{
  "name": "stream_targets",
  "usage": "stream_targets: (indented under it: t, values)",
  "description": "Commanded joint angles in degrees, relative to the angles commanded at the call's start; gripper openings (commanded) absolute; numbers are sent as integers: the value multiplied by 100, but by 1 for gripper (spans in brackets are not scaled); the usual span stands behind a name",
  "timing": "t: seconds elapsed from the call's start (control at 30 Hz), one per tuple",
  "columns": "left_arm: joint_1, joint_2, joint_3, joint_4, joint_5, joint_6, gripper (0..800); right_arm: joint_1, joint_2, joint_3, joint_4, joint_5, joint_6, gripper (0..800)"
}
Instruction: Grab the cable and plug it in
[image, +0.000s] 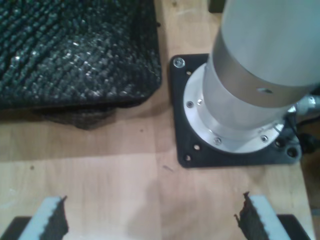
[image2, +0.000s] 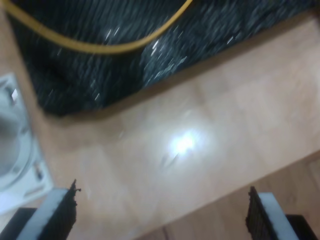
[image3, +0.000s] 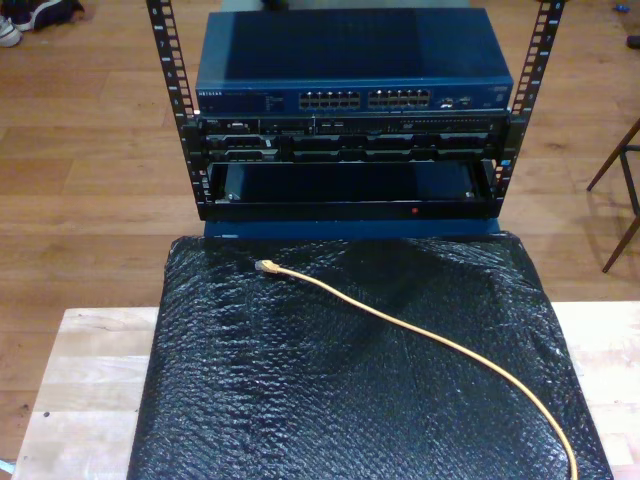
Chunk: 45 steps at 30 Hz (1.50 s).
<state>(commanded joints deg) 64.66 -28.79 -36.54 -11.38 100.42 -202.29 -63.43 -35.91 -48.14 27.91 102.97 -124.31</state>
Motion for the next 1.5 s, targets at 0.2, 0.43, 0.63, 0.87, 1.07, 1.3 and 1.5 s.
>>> stream_targets:
  t: [0.2,0.43,0.63,0.87,1.07,1.3,1.5]
  values:
    - [-334,0,-35,-9,9,-369,800,88,9,18,791,193,255,799]
    - [-448,44,-62,-53,0,-422,800,510,-18,18,1037,167,721,799]
    - [-589,44,-62,-387,9,-554,800,809,-26,18,1380,167,932,799]
    - [-1011,62,-44,-396,0,-1037,800,1380,-26,18,1679,123,1380,799]
    - [-1204,158,-26,-422,-18,-1257,800,2066,-35,35,1785,-396,1688,799]
    - [-1204,325,-26,-809,-44,-1310,800,2787,-26,62,1785,-1002,2084,799]
    - [-1389,387,-18,-818,-62,-1433,800,3596,105,105,1776,-1714,2338,799]
